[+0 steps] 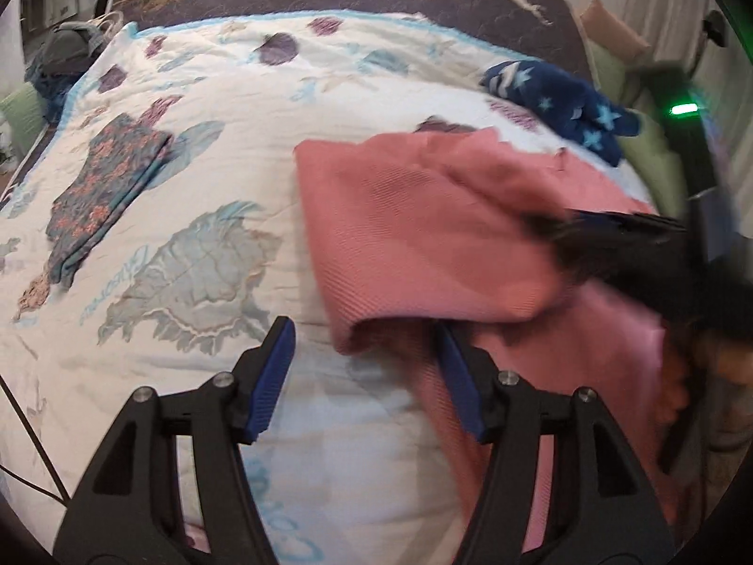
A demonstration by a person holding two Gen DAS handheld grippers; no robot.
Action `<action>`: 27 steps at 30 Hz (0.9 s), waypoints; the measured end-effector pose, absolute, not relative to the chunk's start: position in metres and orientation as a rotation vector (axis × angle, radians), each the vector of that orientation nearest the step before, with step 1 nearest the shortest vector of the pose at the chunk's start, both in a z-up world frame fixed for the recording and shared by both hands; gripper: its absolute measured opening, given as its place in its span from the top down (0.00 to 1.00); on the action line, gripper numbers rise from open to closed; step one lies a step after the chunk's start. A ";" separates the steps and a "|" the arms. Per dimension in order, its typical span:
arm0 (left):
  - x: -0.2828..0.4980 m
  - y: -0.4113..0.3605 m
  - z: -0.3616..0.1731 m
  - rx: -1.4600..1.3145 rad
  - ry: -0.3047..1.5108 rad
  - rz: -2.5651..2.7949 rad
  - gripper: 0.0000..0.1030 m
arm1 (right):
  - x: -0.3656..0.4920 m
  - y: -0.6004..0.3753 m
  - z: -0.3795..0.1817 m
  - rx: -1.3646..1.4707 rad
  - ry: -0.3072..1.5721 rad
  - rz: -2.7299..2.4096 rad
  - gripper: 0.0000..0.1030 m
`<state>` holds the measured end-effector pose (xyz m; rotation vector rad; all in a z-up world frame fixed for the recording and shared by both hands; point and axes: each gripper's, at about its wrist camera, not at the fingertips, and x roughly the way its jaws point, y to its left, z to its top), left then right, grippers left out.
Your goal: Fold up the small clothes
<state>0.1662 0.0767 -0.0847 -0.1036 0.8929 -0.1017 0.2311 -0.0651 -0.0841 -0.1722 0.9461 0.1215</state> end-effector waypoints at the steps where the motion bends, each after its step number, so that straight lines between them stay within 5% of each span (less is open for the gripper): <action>1: 0.167 0.079 -0.086 -0.112 0.892 -0.101 0.39 | 0.230 -0.080 -0.080 -0.094 0.946 0.116 0.90; 6: 0.170 0.085 -0.082 -0.152 0.867 -0.104 0.41 | 0.188 -0.213 -0.064 0.467 0.881 0.015 0.89; 10: 0.169 0.075 -0.080 -0.124 0.851 -0.113 0.47 | 0.149 -0.284 -0.094 0.682 0.970 -0.047 0.73; 16: 0.166 0.071 -0.080 -0.127 0.865 -0.143 0.73 | 0.126 -0.295 -0.089 0.656 0.918 -0.008 0.70; 18: 0.165 0.069 -0.079 -0.131 0.860 -0.165 0.91 | 0.126 -0.296 -0.083 0.679 0.897 0.027 0.65; 22: 0.157 0.061 -0.058 -0.064 0.765 -0.151 0.93 | 0.121 -0.313 -0.081 0.809 0.881 0.045 0.51; 27: 0.160 0.054 -0.041 0.011 0.724 -0.167 0.92 | 0.117 -0.325 -0.085 0.860 0.872 0.054 0.49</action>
